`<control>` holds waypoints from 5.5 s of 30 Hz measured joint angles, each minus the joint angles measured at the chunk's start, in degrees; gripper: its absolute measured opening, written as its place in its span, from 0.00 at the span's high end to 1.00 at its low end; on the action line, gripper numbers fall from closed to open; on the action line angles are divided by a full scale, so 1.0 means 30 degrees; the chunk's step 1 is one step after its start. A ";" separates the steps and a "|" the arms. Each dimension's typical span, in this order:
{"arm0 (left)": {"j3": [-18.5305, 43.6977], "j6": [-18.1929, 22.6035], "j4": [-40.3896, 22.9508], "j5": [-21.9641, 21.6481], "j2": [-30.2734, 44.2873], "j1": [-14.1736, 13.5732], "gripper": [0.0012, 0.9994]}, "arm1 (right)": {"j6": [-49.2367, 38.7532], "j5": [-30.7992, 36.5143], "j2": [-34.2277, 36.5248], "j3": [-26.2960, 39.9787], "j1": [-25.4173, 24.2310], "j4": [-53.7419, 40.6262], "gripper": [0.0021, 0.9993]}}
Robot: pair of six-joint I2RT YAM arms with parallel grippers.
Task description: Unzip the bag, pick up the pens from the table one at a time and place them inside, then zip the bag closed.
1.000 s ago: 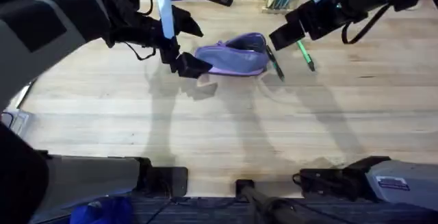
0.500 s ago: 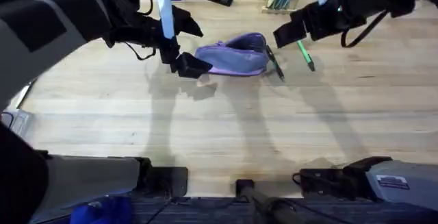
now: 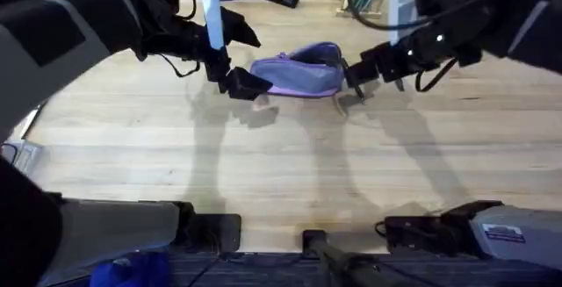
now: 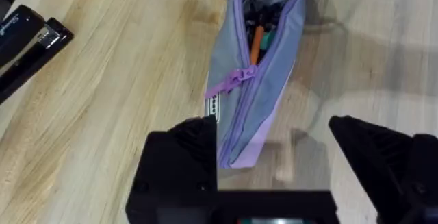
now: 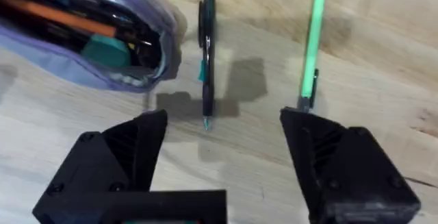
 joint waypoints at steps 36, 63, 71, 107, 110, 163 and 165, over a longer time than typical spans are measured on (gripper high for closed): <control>0.0000 0.0000 0.0007 0.0007 0.0001 0.0001 0.01 | 0.0335 -0.0239 0.3528 -0.1755 0.0007 0.3636 0.19; 0.0000 0.0000 0.0000 0.0000 0.0001 0.0001 0.01 | 0.0129 0.0069 0.3560 -0.1473 -0.0015 0.3570 0.97; 0.0000 0.0000 0.0000 0.0000 0.0001 0.0001 0.01 | -0.1766 0.0066 0.1923 -0.0240 -0.0015 0.3599 0.97; 0.0000 0.0000 0.0000 0.0000 0.0001 0.0001 0.01 | -2.4754 -0.5669 -0.1530 0.0824 -0.0015 -0.0387 0.97; 0.0000 0.0000 0.0000 0.0000 0.0001 0.0001 0.01 | -2.6057 -0.5351 -0.1530 0.0824 -0.0015 -0.0274 0.97; 0.0000 0.0000 0.0000 0.0001 0.0001 0.0000 0.01 | -2.7917 -0.5371 0.3475 0.0897 0.2289 0.5120 0.97; 0.0000 0.0000 0.0000 0.0000 0.0001 -0.0001 0.01 | -2.7544 -0.5464 0.3475 0.0897 0.2341 0.5539 0.97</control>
